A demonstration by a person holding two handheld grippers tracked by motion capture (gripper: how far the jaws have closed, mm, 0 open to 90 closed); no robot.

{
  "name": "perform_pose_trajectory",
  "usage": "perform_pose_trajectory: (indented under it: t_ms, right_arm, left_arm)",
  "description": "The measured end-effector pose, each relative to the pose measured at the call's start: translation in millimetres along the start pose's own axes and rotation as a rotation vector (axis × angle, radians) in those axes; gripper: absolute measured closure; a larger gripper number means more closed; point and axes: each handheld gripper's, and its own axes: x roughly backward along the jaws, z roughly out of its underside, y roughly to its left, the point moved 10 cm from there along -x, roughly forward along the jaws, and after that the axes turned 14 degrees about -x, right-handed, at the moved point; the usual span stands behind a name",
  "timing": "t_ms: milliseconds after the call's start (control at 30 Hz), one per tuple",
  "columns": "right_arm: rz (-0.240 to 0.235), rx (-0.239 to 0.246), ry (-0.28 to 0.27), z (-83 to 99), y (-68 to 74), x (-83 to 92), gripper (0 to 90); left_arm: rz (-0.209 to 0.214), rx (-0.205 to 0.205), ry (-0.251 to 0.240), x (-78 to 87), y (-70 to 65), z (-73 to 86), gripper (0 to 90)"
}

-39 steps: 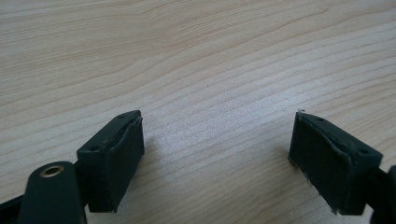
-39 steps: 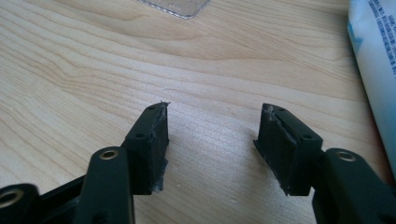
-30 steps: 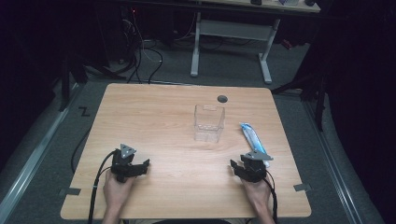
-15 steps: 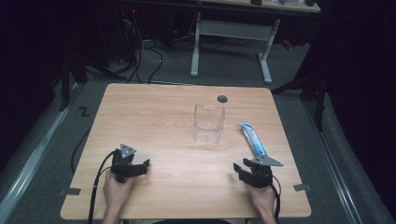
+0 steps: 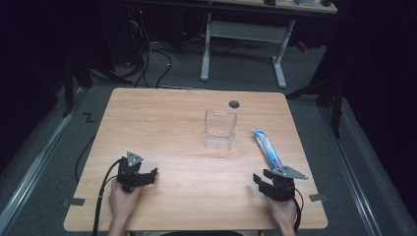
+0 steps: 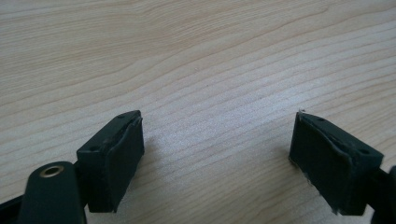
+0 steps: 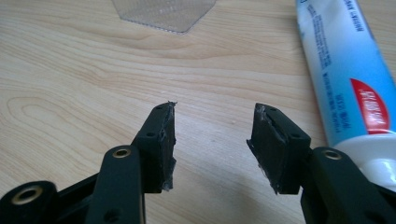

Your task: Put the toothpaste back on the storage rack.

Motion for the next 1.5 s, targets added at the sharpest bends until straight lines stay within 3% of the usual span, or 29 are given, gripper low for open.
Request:
perform_pose_trajectory:
  t_ms: [600, 1067, 1500]
  right_arm:
    - [0.008, -0.03, -0.053, -15.7, -15.5, 14.8, 49.2]
    - [0.004, -0.011, -0.113, -40.7, -17.7, 21.5, 47.7]
    - [0.026, 0.009, -0.102, -58.5, -20.5, 15.2, 48.7]
  left_arm:
    - [0.0, 0.001, 0.0, 0.0, 0.0, 0.0, 18.3]
    - [0.0, 0.001, 0.0, 0.0, 0.0, 0.0, 18.3]
    - [0.0, 0.001, 0.0, 0.0, 0.0, 0.0, 18.3]
